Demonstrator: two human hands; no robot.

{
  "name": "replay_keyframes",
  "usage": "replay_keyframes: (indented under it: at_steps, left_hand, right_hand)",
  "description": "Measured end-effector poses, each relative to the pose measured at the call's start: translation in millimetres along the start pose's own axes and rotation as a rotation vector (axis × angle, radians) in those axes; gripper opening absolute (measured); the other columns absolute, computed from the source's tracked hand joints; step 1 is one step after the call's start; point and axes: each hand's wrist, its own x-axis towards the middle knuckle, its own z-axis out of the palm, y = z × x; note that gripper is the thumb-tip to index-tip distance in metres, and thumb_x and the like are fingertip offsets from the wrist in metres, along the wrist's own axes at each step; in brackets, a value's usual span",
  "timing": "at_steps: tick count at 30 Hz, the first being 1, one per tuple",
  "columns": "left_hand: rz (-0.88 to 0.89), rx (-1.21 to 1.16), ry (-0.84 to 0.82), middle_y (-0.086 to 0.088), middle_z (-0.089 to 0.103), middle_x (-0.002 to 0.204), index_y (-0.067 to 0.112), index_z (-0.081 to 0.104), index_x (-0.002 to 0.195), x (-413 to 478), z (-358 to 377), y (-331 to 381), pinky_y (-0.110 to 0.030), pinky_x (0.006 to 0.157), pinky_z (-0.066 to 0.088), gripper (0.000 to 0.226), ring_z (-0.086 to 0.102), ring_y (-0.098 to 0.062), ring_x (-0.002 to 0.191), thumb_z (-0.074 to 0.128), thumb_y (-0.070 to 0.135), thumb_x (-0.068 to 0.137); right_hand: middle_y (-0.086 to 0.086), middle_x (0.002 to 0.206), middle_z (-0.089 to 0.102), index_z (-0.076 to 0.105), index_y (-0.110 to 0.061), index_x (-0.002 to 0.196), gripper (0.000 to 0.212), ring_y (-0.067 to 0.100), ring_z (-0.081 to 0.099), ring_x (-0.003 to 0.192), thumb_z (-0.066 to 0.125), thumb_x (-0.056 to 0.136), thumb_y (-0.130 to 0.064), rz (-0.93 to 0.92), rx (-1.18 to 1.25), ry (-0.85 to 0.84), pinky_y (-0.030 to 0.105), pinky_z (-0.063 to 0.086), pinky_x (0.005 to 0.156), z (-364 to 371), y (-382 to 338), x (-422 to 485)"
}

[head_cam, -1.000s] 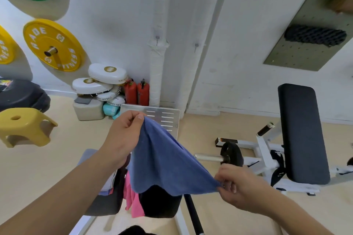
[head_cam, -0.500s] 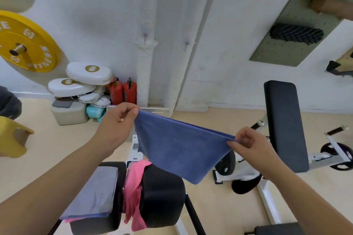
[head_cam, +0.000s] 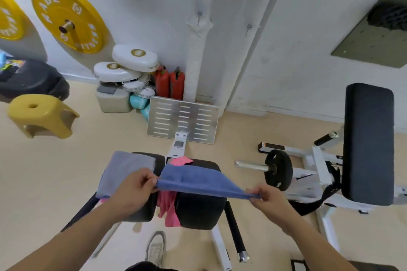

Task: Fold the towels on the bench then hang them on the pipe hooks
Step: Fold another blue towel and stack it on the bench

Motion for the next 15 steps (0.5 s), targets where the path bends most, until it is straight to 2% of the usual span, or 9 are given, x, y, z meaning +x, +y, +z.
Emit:
replay_keyframes:
  at_steps: [2, 4, 5, 7, 9, 11, 13, 15]
  left_hand:
    - [-0.015, 0.023, 0.014, 0.002, 0.064, 0.073, 0.016, 0.056, 0.078, -18, 9, -10, -0.037, 0.075, 0.061, 0.025, 0.060, -0.011, 0.066, 0.051, 0.007, 0.101]
    - [-0.053, 0.019, -0.030, -0.002, 0.061, 0.076, 0.009, 0.055, 0.082, -30, 12, -20, -0.021, 0.067, 0.058, 0.021, 0.058, -0.011, 0.063, 0.048, 0.003, 0.102]
    - [-0.069, 0.030, -0.052, -0.004, 0.060, 0.077, 0.006, 0.055, 0.084, -34, 15, -21, -0.020, 0.067, 0.058, 0.019, 0.060, -0.017, 0.064, 0.048, 0.003, 0.102]
    - [-0.074, 0.026, -0.061, -0.006, 0.060, 0.078, 0.008, 0.055, 0.085, -34, 17, -33, -0.027, 0.073, 0.060, 0.019, 0.065, -0.028, 0.072, 0.049, 0.005, 0.102]
    - [-0.074, 0.076, -0.068, -0.010, 0.063, 0.080, 0.013, 0.057, 0.085, -30, 16, -35, -0.033, 0.071, 0.059, 0.019, 0.061, -0.024, 0.071, 0.049, 0.008, 0.102]
    - [-0.069, 0.085, -0.053, -0.012, 0.064, 0.082, 0.015, 0.057, 0.086, -18, 16, -34, -0.041, 0.067, 0.057, 0.017, 0.054, -0.018, 0.069, 0.050, 0.010, 0.101]
    - [-0.047, 0.125, -0.018, -0.004, 0.067, 0.078, 0.024, 0.057, 0.089, 1, 14, -28, -0.037, 0.065, 0.056, 0.015, 0.059, -0.018, 0.068, 0.050, 0.018, 0.102]
    - [0.016, 0.184, -0.017, 0.006, 0.069, 0.089, 0.035, 0.057, 0.104, 24, 13, -19, -0.032, 0.075, 0.054, 0.014, 0.067, -0.019, 0.082, 0.050, 0.023, 0.102]
  right_hand:
    - [0.007, 0.097, 0.079, 0.066, -0.006, 0.076, 0.017, 0.019, 0.071, 0.102, 0.064, 0.081, 0.010, 0.085, 0.101, -0.050, 0.038, 0.052, 0.093, 15, 12, 4]
    - [0.008, 0.086, 0.078, 0.064, -0.009, 0.067, 0.010, 0.024, 0.070, 0.090, 0.065, 0.068, 0.001, 0.133, 0.137, -0.075, 0.041, 0.051, 0.086, 28, 20, 5]
    - [0.008, 0.078, 0.072, 0.063, -0.012, 0.065, 0.007, 0.025, 0.065, 0.082, 0.066, 0.064, -0.005, 0.140, 0.136, -0.075, 0.042, 0.049, 0.082, 31, 24, 2]
    - [0.010, 0.073, 0.062, 0.063, -0.012, 0.070, 0.008, 0.024, 0.059, 0.074, 0.068, 0.073, -0.007, 0.143, 0.133, -0.071, 0.046, 0.053, 0.075, 37, 29, 3]
    - [0.015, 0.080, 0.064, 0.062, -0.003, 0.085, 0.006, 0.025, 0.063, 0.073, 0.062, 0.091, -0.002, 0.157, 0.075, -0.050, 0.041, 0.061, 0.069, 42, 30, 6]
    - [0.017, 0.081, 0.065, 0.059, 0.001, 0.098, 0.005, 0.023, 0.065, 0.065, 0.056, 0.100, -0.003, 0.152, 0.031, -0.016, 0.032, 0.060, 0.055, 48, 27, 11]
    - [0.015, 0.077, 0.065, 0.058, -0.005, 0.101, 0.005, 0.022, 0.063, 0.059, 0.056, 0.102, -0.010, 0.132, 0.008, 0.043, 0.030, 0.054, 0.047, 52, 23, 21]
    - [0.013, 0.077, 0.064, 0.058, -0.011, 0.103, 0.005, 0.023, 0.059, 0.061, 0.058, 0.101, -0.016, 0.139, 0.001, 0.081, 0.030, 0.049, 0.047, 55, 19, 37]
